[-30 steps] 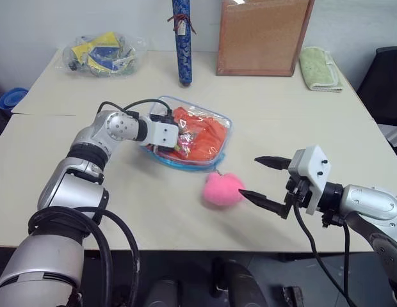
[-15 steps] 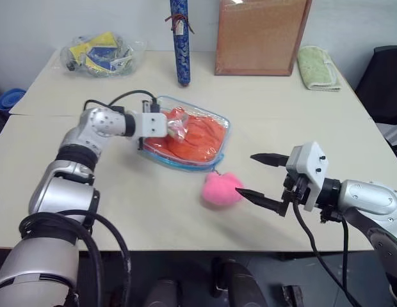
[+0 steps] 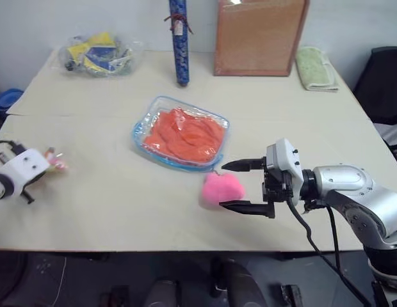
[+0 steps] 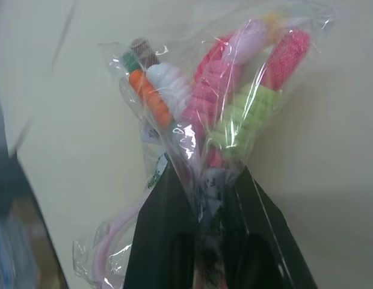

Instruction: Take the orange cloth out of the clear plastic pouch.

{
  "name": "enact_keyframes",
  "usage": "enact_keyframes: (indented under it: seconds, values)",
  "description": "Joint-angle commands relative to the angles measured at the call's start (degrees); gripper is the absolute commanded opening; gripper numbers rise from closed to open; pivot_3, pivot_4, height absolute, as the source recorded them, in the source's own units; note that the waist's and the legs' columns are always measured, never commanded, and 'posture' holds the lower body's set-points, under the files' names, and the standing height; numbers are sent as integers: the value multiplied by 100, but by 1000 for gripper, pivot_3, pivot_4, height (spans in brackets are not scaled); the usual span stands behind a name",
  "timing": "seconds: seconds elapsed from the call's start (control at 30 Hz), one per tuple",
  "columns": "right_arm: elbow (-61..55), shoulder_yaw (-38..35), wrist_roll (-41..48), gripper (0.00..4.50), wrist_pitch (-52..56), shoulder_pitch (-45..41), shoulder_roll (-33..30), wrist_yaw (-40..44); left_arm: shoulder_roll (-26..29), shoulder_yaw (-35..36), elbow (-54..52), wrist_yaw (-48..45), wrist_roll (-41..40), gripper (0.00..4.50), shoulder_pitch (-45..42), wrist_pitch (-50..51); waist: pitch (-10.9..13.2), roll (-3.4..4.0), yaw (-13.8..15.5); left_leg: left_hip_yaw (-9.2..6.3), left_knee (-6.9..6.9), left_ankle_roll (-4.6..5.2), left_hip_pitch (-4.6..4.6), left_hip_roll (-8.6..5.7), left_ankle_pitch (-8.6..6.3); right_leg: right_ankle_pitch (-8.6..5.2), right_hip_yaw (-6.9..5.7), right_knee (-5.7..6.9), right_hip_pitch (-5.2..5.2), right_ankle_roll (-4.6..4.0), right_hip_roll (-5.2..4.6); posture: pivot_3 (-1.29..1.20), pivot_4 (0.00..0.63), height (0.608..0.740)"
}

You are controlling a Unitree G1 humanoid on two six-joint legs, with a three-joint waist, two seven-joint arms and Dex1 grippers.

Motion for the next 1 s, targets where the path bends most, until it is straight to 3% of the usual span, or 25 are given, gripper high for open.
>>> enact_keyframes:
  seconds: [0.03,0.27,0.37,0.57,0.73,0.83,1.0]
  values:
    - [150,63,-105,4500,-206,-134,55,228,-43,501,-642,265,-131,943,344,480,-1,-2,45,-1,0,1,-1,0,0,0,-1,-2,1,0,-1,0,150,740]
    - [363,84,-250,4500,-299,-219,90,428,-18,946,-909,288,-446,3072,579,900,-2,-4,4,-6,-2,-1,-7,-2,0,0,-11,-2,-3,0,-6,0,150,740]
    - [327,35,-283,4500,-310,-151,70,428,-60,1222,-1102,-154,-1016,3960,466,1561,-2,-4,-48,-5,-3,-2,-6,-2,1,0,-11,1,-3,-1,-6,0,150,740]
    - [140,-185,-278,4500,-302,170,-34,311,22,1427,-1831,-1256,-2259,3960,293,2426,-2,-4,-91,-10,-2,-4,-9,-2,1,-1,-14,-2,-3,-1,-7,0,150,740]
    - [-60,-373,-269,4500,-252,372,-39,92,150,396,-2256,-2633,-2794,3960,-510,1304,-3,-4,-68,-10,1,-7,-8,-4,2,0,-13,-2,0,-1,-7,0,150,740]
    - [-199,-450,-250,4500,-208,466,-39,-65,96,-831,-1471,-2964,-2105,3960,-1747,235,-2,-3,-33,-13,4,-17,-8,-10,8,-1,-17,-2,0,-2,-7,0,150,740]
    - [-584,-744,-165,4500,-71,751,-92,-407,-641,-2660,941,-2838,-437,3960,-4101,-2206,-3,-4,9,37,5,-22,-9,-20,11,0,-12,6,2,-3,27,0,150,740]
